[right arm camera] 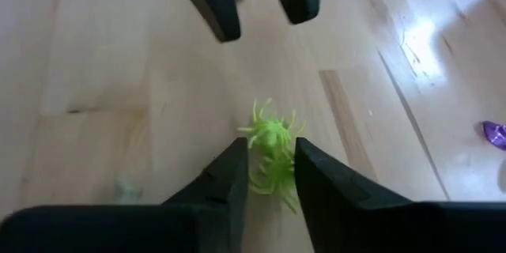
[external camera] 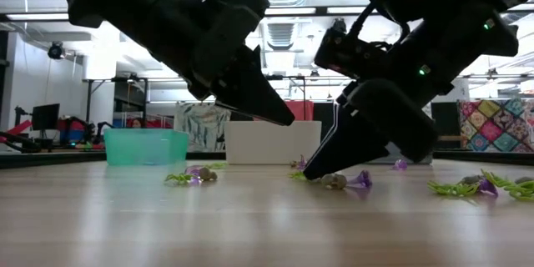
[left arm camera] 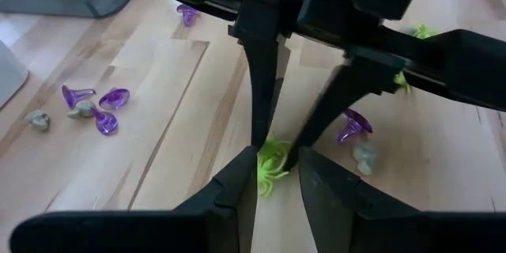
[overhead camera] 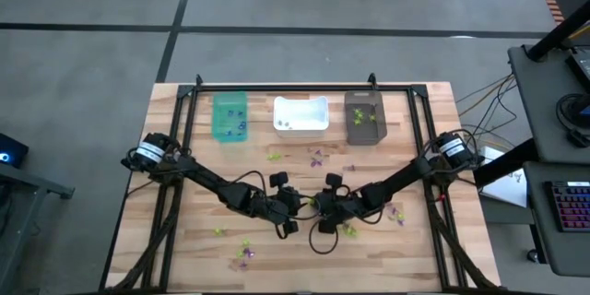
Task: Sort Halloween decoration
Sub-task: Put the green spider toy into the black bin
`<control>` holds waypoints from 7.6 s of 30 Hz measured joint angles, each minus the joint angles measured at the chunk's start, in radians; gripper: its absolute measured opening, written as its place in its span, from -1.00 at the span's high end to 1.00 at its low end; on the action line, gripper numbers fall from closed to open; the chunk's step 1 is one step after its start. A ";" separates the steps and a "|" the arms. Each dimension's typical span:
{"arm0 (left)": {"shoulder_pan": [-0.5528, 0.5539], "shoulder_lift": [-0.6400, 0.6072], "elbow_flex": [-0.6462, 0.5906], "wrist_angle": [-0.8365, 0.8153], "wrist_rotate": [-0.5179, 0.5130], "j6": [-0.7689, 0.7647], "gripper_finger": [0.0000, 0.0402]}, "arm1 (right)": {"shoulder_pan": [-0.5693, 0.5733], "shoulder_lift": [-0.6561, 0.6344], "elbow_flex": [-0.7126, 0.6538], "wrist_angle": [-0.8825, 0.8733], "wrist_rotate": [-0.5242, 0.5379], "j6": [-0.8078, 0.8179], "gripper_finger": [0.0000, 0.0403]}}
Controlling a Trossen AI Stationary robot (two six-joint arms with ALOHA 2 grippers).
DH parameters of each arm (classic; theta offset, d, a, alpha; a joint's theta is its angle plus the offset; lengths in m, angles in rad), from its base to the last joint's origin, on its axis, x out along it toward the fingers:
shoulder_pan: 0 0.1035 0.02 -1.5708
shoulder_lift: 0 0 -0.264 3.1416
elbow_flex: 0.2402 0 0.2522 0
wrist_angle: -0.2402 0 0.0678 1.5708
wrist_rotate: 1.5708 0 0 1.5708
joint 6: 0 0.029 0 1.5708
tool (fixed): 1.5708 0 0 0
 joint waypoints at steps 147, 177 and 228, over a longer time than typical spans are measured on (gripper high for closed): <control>0.048 0.165 -0.056 0.196 0.016 0.130 1.00 | -0.148 -0.076 -0.009 -0.045 -0.258 0.604 0.13; 0.048 0.166 -0.058 0.204 0.018 0.131 1.00 | -0.148 0.000 -0.004 0.055 -0.311 0.555 0.13; -0.097 -0.240 -0.059 -0.198 -0.199 0.147 1.00 | -0.150 -0.112 -0.006 0.027 -0.317 0.428 0.79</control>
